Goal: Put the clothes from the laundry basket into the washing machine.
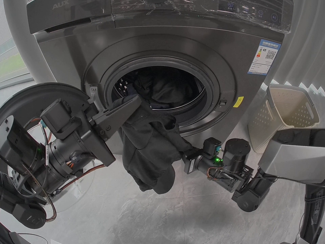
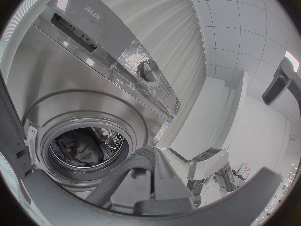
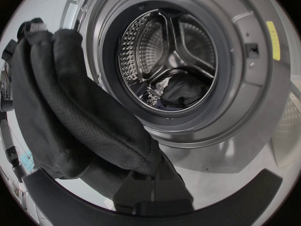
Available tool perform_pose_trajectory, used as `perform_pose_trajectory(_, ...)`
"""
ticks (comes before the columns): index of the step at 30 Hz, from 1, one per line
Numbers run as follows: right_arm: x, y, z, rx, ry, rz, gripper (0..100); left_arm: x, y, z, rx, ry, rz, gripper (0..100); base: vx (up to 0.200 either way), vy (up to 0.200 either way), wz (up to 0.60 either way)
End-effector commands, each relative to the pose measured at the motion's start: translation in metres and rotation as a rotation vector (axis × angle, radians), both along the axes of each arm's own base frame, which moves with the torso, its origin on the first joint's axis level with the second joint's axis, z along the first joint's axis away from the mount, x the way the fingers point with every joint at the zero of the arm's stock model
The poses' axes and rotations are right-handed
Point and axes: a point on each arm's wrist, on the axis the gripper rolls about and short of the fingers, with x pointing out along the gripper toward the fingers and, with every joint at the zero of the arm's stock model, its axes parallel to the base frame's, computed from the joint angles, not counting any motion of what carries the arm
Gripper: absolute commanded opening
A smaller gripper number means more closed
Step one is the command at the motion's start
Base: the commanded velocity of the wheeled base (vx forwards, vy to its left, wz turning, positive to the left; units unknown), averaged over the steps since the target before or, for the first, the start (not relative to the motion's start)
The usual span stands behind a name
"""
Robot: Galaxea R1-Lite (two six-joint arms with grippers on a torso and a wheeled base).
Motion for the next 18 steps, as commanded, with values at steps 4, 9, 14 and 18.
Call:
perform_pose_trajectory(4,-0.021,-0.037,0.046,0.029,-0.057,-0.051,0,0.007,0.007,0.002,-0.006,-0.006,0.041,0,0.0,0.0,0.0)
perform_pose_trajectory(9,-0.031,-0.054,0.057,0.029,-0.059,-0.08,0,0.009,0.01,0.002,-0.006,-0.006,0.055,0,0.0,0.0,0.0)
perform_pose_trajectory(14,-0.034,-0.069,0.075,0.059,-0.101,-0.12,0,0.009,0.01,-0.001,0.001,0.003,0.053,0,0.0,0.0,0.0)
perform_pose_trajectory(18,-0.042,-0.074,0.085,0.074,-0.124,-0.123,0,0.007,0.009,-0.003,0.006,0.01,0.047,0,0.0,0.0,0.0)
